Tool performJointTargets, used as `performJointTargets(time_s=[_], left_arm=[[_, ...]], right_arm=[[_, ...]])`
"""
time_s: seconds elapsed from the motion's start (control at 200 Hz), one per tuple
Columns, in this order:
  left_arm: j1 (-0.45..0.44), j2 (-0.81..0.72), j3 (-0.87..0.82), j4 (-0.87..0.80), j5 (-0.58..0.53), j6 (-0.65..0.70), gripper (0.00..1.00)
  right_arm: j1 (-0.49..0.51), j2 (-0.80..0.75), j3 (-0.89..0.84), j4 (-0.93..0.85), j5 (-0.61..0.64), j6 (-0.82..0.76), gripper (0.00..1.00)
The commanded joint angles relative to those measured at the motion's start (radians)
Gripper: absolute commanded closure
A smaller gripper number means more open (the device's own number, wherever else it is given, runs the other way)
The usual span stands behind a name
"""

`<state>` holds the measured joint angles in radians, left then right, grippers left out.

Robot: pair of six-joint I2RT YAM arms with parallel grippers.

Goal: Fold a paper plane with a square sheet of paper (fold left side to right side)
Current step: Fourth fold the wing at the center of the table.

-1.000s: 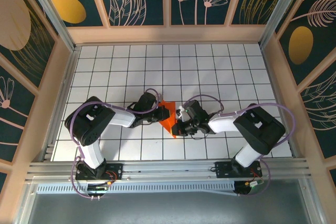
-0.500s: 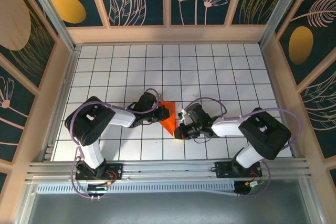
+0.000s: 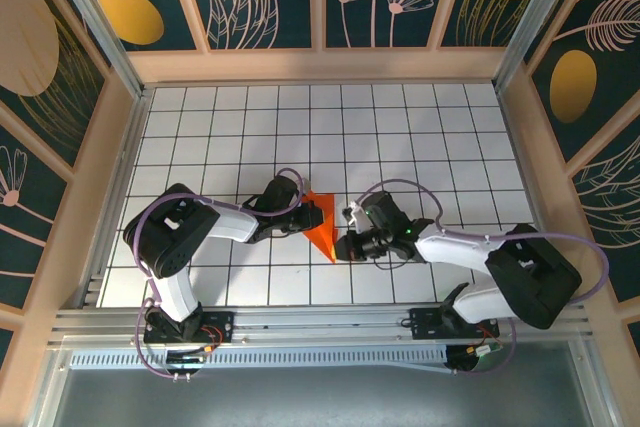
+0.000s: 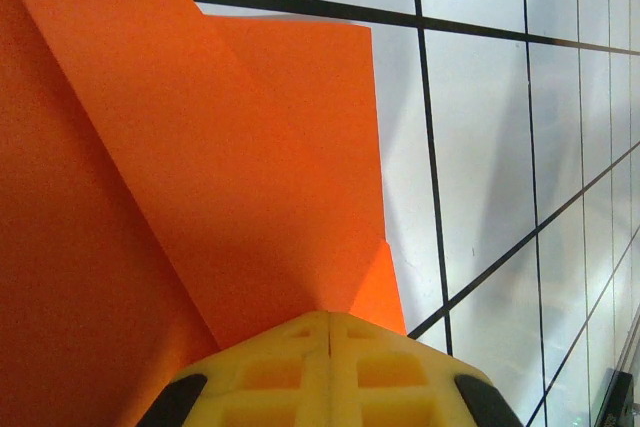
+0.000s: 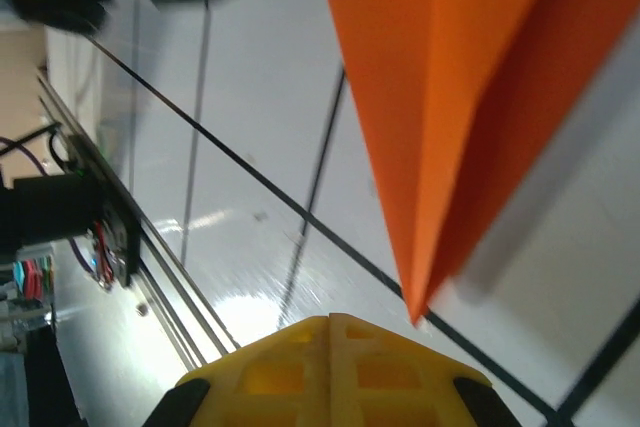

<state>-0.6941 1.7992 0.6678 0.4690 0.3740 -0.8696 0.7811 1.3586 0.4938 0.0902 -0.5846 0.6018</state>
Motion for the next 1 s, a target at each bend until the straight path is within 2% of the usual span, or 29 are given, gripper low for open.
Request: performJointTargets(time_s=[0.0,0.205,0.38,0.996], left_arm=[[0.003,0.035,-0.010,-0.092,-0.070,-0.001,1.00],[0.003,0.034,-0.009,-0.091,-0.067,-0.002,1.00],[0.003,0.038,-0.001,-0.094,-0.062,-0.002,1.00],[0.003,0.045,0.000,-0.098,-0.073,-0.005,1.00]], right_arm=[[-0.005,0.070,0.066,0.079,-0.012,0.001,1.00],[0.001,0.225,0.131,0.165,0.053,0.027,1.00],[0.000,0.293,0.181,0.120,0.103,0.005,1.00],[0.013,0.327,0.113,0.074,0.069,0.000,1.00]])
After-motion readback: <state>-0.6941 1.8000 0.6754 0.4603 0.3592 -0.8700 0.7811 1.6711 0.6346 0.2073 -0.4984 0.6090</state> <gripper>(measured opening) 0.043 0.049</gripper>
